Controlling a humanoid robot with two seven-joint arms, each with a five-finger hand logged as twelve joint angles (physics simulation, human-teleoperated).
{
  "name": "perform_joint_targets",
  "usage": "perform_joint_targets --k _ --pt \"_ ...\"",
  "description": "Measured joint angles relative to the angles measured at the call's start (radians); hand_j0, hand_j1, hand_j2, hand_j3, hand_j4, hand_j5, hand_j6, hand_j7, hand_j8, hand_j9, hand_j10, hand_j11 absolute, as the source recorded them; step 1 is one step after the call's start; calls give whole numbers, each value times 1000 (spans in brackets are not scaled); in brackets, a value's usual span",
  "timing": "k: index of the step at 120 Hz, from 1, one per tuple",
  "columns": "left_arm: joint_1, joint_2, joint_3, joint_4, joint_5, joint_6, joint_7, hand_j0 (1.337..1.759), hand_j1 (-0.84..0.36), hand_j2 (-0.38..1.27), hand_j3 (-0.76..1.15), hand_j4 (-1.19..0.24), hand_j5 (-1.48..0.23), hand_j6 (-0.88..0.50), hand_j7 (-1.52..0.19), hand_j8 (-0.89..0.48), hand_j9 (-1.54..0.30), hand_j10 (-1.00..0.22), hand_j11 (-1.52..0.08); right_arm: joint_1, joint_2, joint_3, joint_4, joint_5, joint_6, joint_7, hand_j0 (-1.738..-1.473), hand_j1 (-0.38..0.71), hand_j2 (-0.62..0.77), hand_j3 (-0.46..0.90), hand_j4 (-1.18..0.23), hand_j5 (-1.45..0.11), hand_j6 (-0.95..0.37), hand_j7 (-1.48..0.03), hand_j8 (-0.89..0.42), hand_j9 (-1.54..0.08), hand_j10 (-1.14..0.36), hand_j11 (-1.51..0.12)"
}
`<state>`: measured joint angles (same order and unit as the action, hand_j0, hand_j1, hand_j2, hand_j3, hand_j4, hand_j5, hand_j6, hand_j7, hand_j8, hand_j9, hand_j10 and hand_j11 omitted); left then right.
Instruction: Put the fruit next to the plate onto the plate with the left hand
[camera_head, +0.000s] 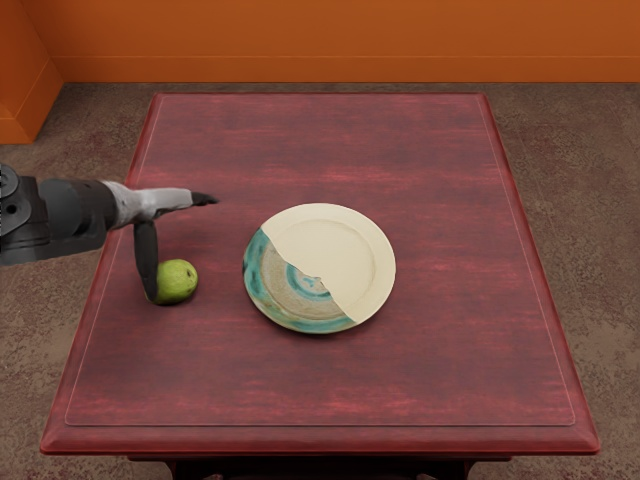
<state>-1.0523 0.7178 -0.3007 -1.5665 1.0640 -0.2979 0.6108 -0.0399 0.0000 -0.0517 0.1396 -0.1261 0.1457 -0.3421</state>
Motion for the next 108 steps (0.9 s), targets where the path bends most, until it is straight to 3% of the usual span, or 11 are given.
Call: perform_joint_targets --k 59,108 --pt "9 22 187 -120 128 223 0 1658 317 8 0 -33 -38 -34 -37 -34 -37 -32 -37 0 0 0 0 -1 0 0 -1658 -349 0 0 0 0 0 0 0 0 0 0" --pt "6 68 261 -172 192 329 0 1658 107 44 0 -209 -265 -210 -265 -210 -265 -208 -265 0 0 0 0 -1 0 0 -1658 -349 0 0 0 0 0 0 0 0 0 0"
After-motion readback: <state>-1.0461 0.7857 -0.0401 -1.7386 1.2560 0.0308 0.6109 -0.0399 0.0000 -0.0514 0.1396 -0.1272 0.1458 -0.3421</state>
